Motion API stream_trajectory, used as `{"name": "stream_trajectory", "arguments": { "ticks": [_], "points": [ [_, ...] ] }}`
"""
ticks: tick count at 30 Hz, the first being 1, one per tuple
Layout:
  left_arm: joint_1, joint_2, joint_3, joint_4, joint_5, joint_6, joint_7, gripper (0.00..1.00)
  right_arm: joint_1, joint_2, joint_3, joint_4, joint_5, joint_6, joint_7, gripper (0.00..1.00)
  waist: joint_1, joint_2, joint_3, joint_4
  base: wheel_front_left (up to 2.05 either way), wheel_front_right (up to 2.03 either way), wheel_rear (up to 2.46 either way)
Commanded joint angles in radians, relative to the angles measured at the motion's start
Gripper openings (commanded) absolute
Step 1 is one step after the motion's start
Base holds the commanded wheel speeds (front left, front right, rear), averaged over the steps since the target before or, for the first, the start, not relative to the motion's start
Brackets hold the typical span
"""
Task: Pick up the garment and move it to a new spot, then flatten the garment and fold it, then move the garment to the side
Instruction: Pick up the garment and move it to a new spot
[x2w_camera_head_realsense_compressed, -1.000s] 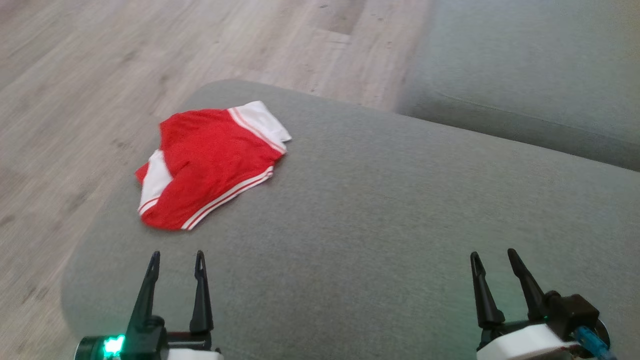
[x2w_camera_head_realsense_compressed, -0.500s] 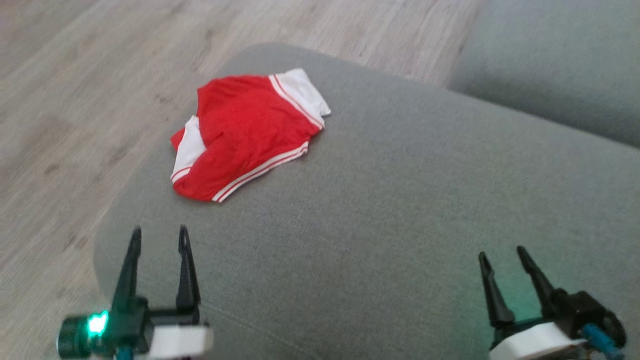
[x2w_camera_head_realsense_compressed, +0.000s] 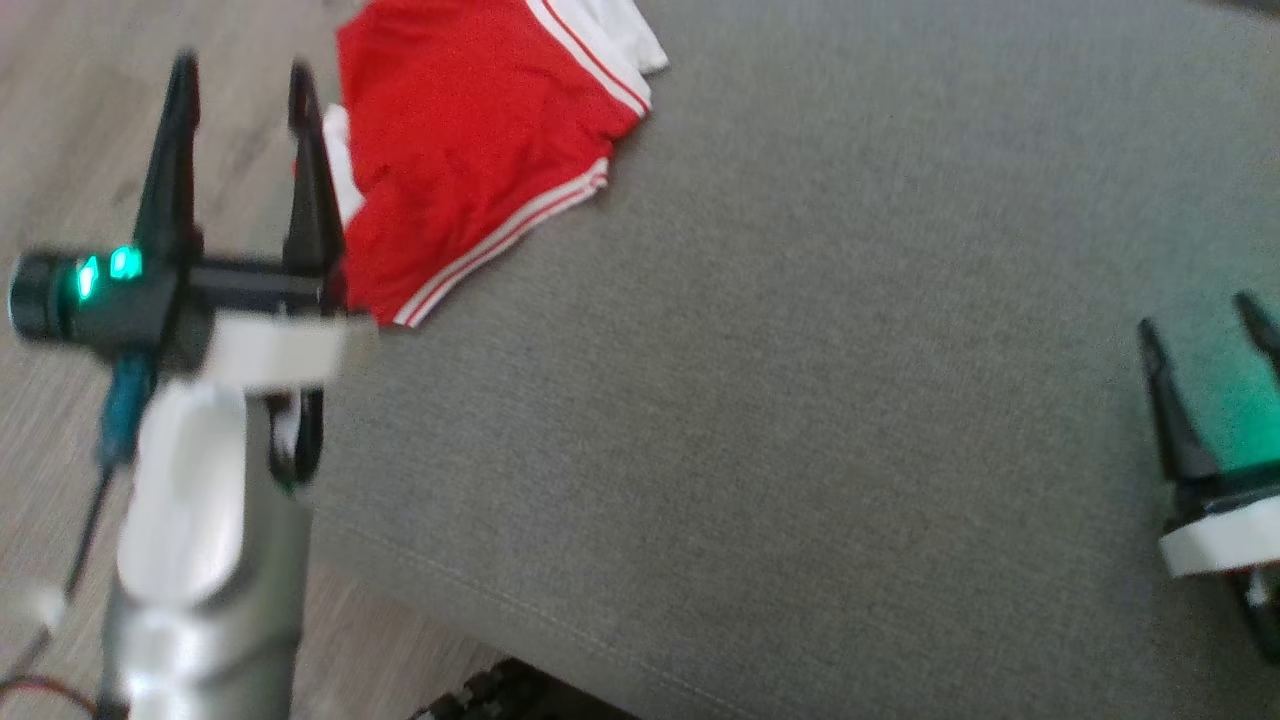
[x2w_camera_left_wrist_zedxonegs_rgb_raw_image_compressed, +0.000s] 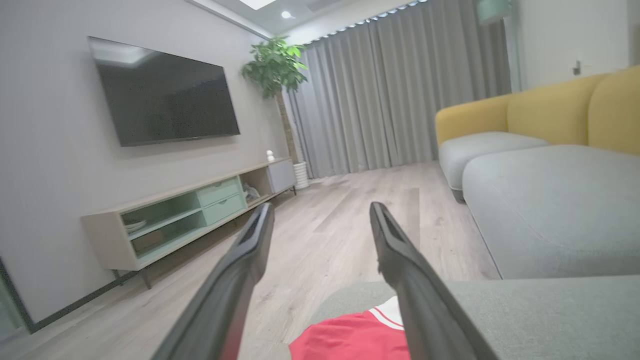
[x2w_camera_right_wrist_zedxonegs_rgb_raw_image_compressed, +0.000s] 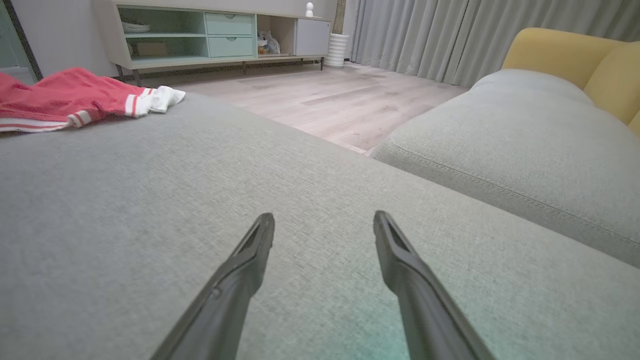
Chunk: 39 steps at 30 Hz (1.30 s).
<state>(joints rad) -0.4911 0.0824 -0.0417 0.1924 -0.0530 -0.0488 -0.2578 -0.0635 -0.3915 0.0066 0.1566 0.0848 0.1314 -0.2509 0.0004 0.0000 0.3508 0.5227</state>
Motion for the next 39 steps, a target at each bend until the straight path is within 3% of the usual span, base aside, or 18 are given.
{"name": "stream_trajectory", "arguments": {
  "ticks": [1, 6, 12, 18, 19, 20, 29, 34, 39],
  "points": [
    [-0.058, 0.044, 0.028, 0.01, -0.009, -0.012, -0.004, 1.0, -0.006, -0.031, 0.01, -0.037, -0.007, -0.001, -0.011, 1.0, -0.0004, 0.0, 0.097, -0.018, 0.0, 0.0, 0.0],
    [-0.27, 0.062, 0.022, 0.312, -0.045, -0.049, 0.007, 1.0, -0.023, -0.09, -0.018, -0.082, -0.007, -0.001, -0.011, 1.0, -0.0004, 0.0, 0.175, -0.048, 0.0, 0.0, 0.0],
    [-0.462, 0.086, 0.069, 0.709, -0.117, -0.036, 0.215, 1.0, -0.051, -0.13, -0.027, -0.122, -0.004, -0.001, -0.011, 1.0, -0.0004, 0.0, 0.251, -0.098, 0.0, 0.0, 0.0],
    [-0.51, 0.101, 0.092, 0.931, -0.159, -0.042, 0.275, 1.0, -0.077, -0.125, -0.026, -0.124, -0.004, -0.001, -0.011, 1.0, -0.0004, 0.0, 0.286, -0.133, 0.0, 0.0, 0.0],
    [-0.514, 0.104, 0.095, 0.945, -0.163, -0.042, 0.258, 0.84, -0.078, -0.122, -0.027, -0.123, -0.005, -0.001, -0.011, 1.0, -0.0004, 0.0, 0.287, -0.135, 0.0, 0.0, 0.0],
    [-0.517, 0.109, 0.092, 0.956, -0.161, -0.043, 0.236, 0.0, -0.08, -0.118, -0.026, -0.12, -0.005, -0.001, -0.011, 1.0, -0.0004, 0.0, 0.284, -0.138, 0.0, 0.0, 0.0],
    [-0.572, 0.162, 0.057, 0.967, -0.138, -0.058, 0.072, 0.0, -0.116, -0.029, 0.022, -0.083, 0.002, -0.001, -0.011, 1.0, -0.0004, 0.0, 0.155, -0.185, 0.0, 0.0, 0.0],
    [-0.638, 0.214, -0.007, 0.898, -0.094, -0.072, 0.037, 0.0, -0.126, 0.079, 0.066, -0.055, 0.023, -0.001, -0.011, 1.0, -0.0004, 0.0, 0.009, -0.268, 0.0, 0.0, 0.0],
    [-0.67, 0.224, -0.091, 0.802, -0.068, -0.08, 0.053, 0.0, -0.1, 0.176, 0.091, -0.027, 0.036, -0.001, -0.011, 1.0, -0.0004, 0.0, -0.102, -0.36, 0.0, 0.0, 0.0]
  ]
}}
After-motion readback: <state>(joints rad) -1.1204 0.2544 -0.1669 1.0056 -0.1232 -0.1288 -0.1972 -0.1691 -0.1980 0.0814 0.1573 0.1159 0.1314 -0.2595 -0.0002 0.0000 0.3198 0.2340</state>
